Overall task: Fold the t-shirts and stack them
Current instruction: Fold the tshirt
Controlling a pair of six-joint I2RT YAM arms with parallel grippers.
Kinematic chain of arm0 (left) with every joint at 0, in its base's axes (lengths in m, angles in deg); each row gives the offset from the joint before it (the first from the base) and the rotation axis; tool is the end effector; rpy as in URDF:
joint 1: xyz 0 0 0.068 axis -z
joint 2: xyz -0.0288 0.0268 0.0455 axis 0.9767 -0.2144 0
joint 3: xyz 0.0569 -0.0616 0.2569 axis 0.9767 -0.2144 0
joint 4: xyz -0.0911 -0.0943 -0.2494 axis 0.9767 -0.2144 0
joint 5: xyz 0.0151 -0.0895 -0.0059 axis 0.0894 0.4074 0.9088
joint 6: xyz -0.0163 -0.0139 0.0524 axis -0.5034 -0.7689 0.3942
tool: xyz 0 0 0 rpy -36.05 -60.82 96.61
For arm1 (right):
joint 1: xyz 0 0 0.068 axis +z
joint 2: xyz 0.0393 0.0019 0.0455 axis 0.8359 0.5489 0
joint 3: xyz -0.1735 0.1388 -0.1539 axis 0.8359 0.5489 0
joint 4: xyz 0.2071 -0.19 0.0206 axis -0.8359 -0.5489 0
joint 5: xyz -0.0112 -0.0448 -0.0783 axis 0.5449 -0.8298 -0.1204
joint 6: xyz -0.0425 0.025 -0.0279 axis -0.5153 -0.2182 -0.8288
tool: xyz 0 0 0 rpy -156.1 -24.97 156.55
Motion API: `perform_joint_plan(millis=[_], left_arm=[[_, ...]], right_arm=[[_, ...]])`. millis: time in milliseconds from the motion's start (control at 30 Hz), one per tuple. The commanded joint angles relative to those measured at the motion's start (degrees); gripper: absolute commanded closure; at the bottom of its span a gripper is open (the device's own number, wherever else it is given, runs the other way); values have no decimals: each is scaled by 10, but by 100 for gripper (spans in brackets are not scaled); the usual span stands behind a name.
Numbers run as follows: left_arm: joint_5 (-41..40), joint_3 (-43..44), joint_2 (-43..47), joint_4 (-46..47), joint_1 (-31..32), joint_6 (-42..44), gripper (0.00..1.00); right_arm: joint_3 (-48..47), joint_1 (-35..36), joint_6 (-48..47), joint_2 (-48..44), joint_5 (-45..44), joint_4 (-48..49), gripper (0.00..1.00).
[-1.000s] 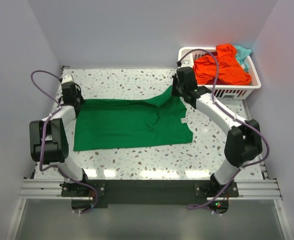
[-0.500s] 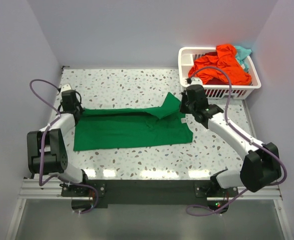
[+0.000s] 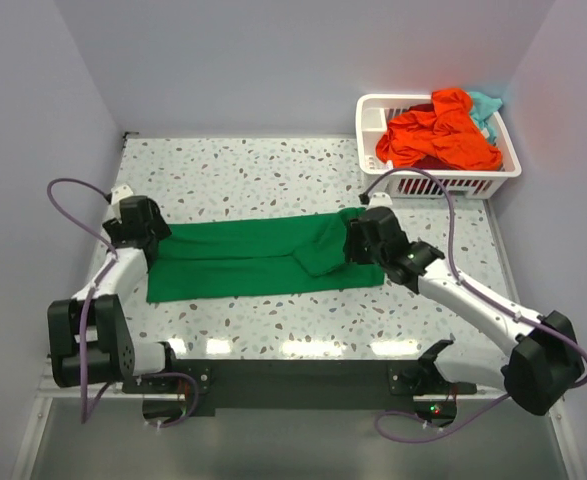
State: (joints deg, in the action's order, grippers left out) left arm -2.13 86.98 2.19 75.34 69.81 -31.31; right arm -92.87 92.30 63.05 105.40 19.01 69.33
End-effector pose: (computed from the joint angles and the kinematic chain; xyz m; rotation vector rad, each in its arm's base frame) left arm 0.2901 0.0542 0.1816 -0.7520 2.1003 0.2885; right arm 0.2367 0.1572 0.2466 -0.0468 2.2613 0.2975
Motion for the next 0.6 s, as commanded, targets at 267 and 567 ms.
perform_joint_plan(millis=[267,567], left_arm=[[-16,-24,98,100,89,-12,11],[67,39,-50,115,78,-15,8]], right_arm=[[-11,3,-9,0,-64,74,33],[-87,-60,-17,172,10,133,33]])
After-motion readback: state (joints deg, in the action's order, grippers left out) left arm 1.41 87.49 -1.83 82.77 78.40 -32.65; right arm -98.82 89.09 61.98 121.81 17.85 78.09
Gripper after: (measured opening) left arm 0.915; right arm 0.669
